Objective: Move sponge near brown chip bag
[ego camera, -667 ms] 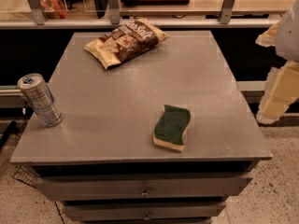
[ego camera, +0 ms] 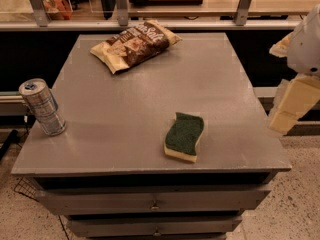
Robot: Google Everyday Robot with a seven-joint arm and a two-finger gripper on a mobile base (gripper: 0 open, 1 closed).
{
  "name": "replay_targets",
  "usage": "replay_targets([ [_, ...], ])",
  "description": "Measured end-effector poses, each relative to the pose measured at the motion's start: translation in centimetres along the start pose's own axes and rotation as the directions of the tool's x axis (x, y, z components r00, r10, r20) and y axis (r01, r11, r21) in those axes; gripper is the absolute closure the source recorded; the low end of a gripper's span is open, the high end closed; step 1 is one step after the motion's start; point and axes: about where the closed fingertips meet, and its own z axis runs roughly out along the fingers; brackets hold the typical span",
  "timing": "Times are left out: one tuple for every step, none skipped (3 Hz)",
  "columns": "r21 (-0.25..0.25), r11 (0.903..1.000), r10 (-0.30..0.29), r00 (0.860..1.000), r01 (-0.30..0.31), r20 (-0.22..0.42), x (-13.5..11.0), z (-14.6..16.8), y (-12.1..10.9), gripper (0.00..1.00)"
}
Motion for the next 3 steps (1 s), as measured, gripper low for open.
replay_targets([
  [-0.015, 0.9959, 0.090, 0.994, -0.089, 0.068, -1.5, 3.9, 1.1, 0.00],
  [-0.060, 0.9891, 0.141, 0.982, -0.135, 0.122, -2.9, 6.9, 1.9, 0.00],
  [-0.122, 0.9806, 0.172, 0.971, -0.153, 0.166, -4.2, 9.7, 3.2, 0.00],
])
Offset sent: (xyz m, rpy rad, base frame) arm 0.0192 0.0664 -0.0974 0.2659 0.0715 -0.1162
